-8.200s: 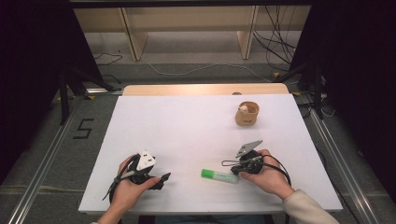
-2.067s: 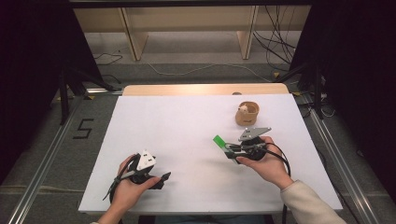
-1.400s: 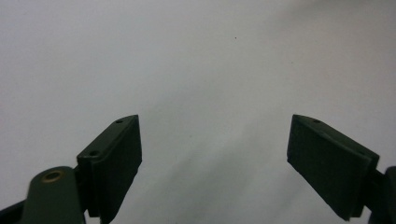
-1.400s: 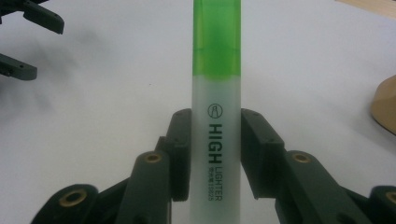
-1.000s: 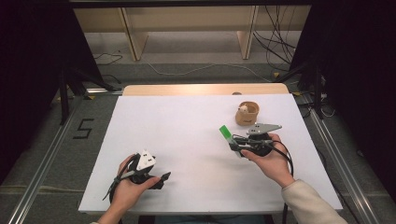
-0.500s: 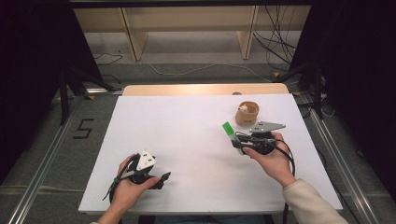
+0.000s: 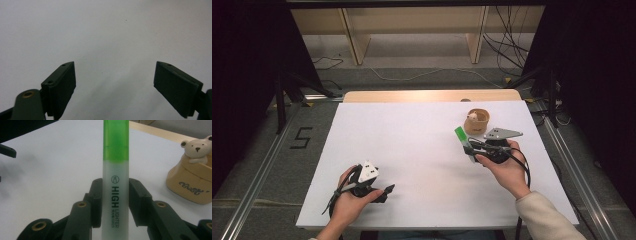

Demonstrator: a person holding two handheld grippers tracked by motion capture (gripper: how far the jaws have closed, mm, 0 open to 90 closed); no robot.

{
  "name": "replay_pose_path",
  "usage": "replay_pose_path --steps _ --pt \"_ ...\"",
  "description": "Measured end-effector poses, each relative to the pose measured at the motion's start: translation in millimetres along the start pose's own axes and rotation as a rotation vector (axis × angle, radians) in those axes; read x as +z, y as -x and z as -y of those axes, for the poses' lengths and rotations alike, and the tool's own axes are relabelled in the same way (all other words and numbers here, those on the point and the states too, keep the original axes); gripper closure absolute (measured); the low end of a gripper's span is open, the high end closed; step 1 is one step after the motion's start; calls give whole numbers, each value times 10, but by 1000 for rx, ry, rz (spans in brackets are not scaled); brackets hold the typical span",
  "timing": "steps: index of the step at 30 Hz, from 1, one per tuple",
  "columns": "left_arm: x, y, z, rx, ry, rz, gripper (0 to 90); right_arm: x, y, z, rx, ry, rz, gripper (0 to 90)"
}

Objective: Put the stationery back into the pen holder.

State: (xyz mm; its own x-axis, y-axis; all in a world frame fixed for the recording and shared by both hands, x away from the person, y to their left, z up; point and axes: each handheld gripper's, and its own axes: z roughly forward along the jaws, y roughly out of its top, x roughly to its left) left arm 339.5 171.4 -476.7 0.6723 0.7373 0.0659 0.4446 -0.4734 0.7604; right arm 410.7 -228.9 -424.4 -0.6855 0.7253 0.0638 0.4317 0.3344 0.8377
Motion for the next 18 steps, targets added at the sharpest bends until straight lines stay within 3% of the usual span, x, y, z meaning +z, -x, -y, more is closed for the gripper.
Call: replay_pose_path --steps 18 --pt "0 0 0 0 0 -1 179 -57 84 -8 37 33 44 664"
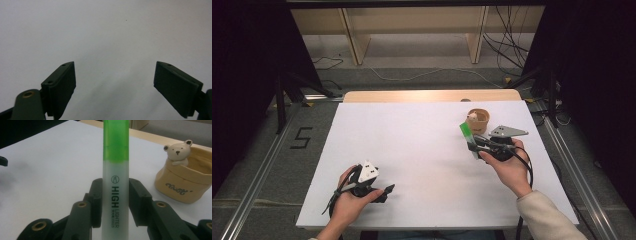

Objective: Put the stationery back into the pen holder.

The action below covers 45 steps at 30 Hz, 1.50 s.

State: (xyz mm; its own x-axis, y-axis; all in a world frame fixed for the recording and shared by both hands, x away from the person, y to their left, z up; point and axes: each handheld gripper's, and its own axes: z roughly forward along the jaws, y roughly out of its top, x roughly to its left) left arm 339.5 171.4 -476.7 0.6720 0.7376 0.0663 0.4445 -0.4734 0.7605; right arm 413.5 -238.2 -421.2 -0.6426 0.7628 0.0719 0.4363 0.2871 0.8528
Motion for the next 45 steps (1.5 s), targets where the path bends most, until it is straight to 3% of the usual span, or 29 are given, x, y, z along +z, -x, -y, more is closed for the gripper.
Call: replay_pose_path --steps 45 --pt "10 0 -1 -3 -4 1 179 -85 332 -31 99 83 103 664"
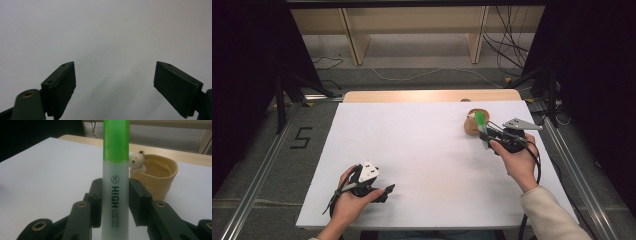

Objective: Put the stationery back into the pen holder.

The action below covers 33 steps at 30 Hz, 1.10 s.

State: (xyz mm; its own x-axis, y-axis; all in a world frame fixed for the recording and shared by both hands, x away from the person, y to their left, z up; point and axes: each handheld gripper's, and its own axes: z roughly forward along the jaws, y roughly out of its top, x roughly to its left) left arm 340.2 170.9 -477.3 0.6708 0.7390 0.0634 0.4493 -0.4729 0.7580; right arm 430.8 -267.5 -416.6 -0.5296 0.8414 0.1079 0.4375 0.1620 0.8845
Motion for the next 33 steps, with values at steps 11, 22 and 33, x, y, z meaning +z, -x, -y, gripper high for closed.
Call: replay_pose_path --steps 11,22,33 --pt "6 7 -1 -2 -2 1 179 54 90 -37 25 8 20 664" --pt "4 10 -1 -2 -2 2 179 115 197 -98 44 26 45 664" --pt "8 13 0 -1 1 1 179 231 306 -218 69 42 72 664"
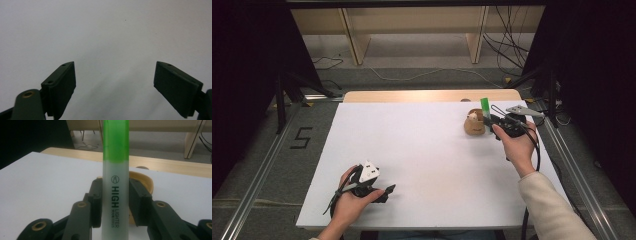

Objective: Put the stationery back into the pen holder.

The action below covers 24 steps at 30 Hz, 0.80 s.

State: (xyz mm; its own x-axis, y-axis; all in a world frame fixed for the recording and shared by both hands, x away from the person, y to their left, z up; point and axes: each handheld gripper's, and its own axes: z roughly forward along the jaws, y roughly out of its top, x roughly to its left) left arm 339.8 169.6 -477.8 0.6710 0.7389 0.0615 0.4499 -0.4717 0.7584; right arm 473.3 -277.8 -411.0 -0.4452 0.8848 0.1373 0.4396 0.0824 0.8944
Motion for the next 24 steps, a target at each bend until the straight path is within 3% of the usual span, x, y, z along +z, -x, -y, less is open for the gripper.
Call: replay_pose_path --steps 24 --pt "-1 0 1 -1 -1 2 179 242 98 -140 34 17 34 663"
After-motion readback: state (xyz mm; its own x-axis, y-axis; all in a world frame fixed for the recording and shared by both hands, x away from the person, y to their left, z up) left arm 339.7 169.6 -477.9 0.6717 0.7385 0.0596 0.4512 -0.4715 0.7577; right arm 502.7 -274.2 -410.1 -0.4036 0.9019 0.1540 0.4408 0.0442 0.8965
